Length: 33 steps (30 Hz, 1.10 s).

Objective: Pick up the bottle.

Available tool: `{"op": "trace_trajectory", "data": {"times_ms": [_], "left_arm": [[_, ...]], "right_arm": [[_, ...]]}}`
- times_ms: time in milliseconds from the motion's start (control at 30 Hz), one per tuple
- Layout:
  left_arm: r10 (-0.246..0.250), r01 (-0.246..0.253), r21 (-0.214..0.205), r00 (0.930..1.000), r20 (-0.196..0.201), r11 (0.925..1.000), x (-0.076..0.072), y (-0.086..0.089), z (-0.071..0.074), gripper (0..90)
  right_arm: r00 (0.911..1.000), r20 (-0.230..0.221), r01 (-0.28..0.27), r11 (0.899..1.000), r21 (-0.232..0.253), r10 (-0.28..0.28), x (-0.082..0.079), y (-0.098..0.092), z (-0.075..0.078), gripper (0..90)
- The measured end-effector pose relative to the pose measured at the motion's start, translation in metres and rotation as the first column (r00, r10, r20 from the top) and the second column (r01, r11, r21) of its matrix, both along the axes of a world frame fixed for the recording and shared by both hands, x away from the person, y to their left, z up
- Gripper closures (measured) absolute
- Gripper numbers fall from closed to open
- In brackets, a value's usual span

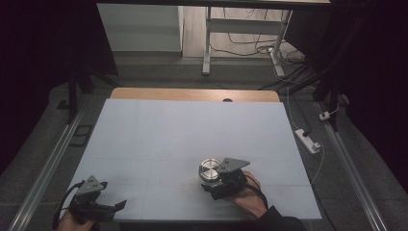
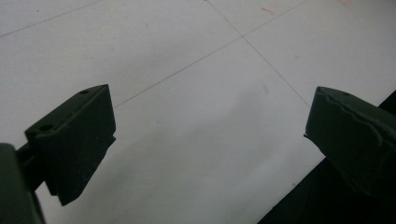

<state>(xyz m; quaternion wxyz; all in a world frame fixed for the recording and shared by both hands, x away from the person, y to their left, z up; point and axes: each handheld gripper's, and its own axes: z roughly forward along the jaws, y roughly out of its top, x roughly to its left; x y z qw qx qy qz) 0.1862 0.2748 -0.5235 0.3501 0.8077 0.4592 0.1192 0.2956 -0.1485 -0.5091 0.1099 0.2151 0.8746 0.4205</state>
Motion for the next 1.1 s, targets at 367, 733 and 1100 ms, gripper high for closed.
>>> {"op": "trace_trajectory", "data": {"times_ms": [367, 733, 1100], "left_arm": [[-0.001, 0.001, -0.003, 1.0, 0.002, 1.0, 0.0, 0.0, 0.0, 2.7], [0.0, 0.0, -0.008, 1.0, 0.0, 1.0, 0.0, 0.001, 0.0, 2.7], [0.002, -0.002, -0.013, 1.0, -0.001, 0.9999, 0.0, 0.001, 0.0, 2.7]], "right_arm": [[1.0, 0.003, 0.007, 1.0, -0.008, -0.007, -0.003, 0.002, 0.006, 15.2], [0.9998, -0.006, 0.016, 1.0, 0.02, -0.016, -0.001, 0.005, 0.02, 15.2], [1.0, 0.003, 0.001, 0.999, 0.04, -0.001, 0.006, 0.016, 0.032, 15.2]]}}
